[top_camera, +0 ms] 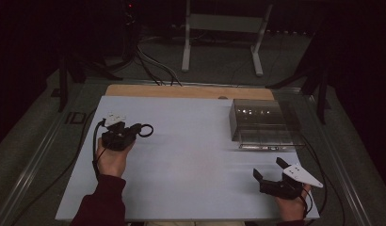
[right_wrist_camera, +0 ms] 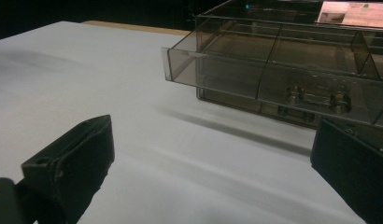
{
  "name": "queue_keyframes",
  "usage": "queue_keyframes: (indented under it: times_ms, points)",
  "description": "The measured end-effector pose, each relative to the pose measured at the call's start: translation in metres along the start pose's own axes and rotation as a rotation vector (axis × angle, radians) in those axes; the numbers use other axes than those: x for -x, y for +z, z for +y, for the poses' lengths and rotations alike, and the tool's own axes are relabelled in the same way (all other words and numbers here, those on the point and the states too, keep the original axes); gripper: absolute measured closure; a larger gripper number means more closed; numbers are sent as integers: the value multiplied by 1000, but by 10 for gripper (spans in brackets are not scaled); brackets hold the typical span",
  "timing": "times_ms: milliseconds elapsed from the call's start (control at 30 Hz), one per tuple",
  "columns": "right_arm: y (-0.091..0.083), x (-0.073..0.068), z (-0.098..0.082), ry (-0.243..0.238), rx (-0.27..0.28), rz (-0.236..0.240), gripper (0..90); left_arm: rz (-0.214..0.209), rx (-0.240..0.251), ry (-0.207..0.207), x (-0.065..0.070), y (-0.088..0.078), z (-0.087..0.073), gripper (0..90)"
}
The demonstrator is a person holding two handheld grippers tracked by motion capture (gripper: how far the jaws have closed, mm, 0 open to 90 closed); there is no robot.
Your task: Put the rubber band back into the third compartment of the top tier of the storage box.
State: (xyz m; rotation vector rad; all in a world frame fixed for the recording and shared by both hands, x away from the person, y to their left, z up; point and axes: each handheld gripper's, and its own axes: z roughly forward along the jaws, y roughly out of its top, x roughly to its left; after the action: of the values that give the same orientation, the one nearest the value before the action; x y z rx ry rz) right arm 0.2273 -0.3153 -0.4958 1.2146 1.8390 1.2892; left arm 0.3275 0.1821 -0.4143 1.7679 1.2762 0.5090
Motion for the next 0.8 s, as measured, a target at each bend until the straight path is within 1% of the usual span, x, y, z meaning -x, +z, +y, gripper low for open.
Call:
queue_keyframes:
  times_ms: [67, 100, 167, 467, 800]
  points:
    - [0, 0, 0, -2, 2, 1, 2, -7, 1, 3, 2, 2, 2, 884]
    - [0, 0, 0, -2, 2, 1, 2, -17, 0, 4, 6, 5, 5, 884]
    - [0, 0, 0, -2, 1, 1, 2, -30, -1, 6, 10, 9, 7, 884]
    - [1, 0, 0, -2, 3, 4, 2, -74, 0, 19, 26, 25, 17, 884]
    - [1, -1, 0, -2, 2, 5, 2, -103, 1, 30, 35, 36, 23, 884]
